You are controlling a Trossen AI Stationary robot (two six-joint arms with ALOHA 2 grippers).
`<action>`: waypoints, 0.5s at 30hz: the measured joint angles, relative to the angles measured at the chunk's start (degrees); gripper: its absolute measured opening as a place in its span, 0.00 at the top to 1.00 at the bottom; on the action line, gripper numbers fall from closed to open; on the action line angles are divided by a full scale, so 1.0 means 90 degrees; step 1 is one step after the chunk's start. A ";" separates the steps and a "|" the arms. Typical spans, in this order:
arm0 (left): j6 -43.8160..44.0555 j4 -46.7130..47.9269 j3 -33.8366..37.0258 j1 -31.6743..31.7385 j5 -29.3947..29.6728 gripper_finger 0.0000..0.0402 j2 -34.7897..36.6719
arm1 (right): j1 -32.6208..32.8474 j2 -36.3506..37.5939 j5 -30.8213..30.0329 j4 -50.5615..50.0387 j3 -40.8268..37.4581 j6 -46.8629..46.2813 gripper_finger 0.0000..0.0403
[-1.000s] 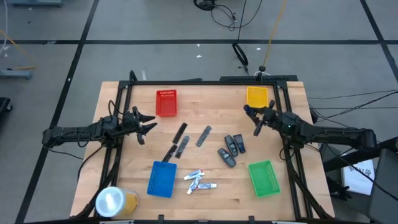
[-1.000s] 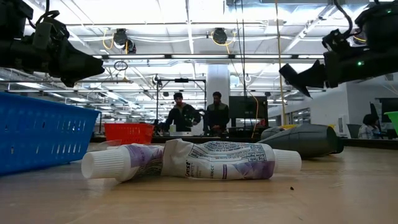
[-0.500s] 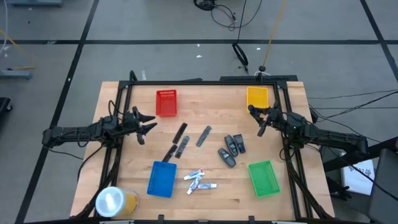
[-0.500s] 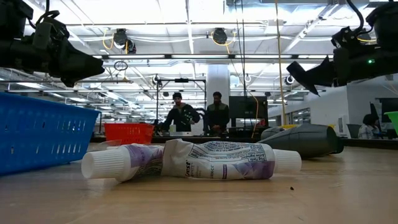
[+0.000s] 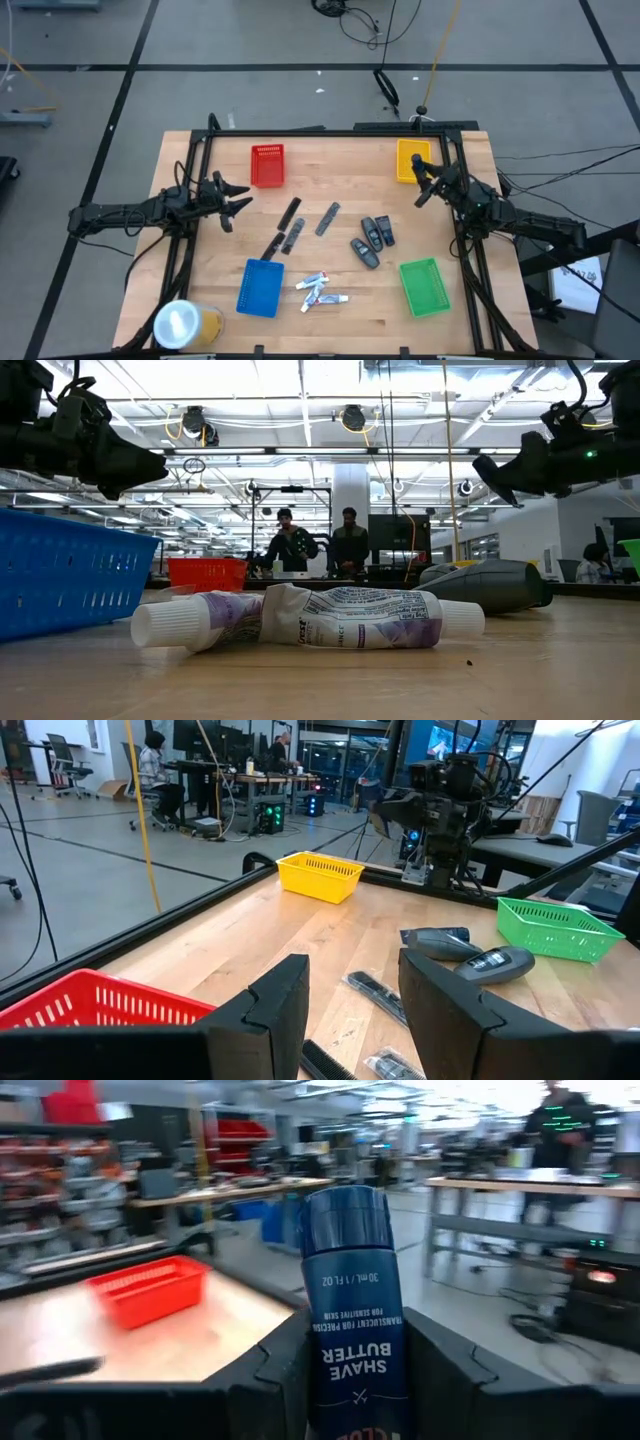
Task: Pick & Place Travel size toiletries
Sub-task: Put the top blue shave cream into the yellow basket
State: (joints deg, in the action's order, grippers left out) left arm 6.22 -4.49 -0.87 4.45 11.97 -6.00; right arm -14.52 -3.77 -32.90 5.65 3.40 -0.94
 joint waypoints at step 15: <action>0.0000 0.0000 0.0000 0.0000 0.0000 0.62 0.0002 | -0.0185 -0.0591 -0.1510 -0.0018 0.0165 -0.0727 0.69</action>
State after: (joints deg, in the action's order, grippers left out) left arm 6.22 -4.49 -0.86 4.45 11.97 -5.98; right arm -16.19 -9.09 -46.48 5.49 4.88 -7.48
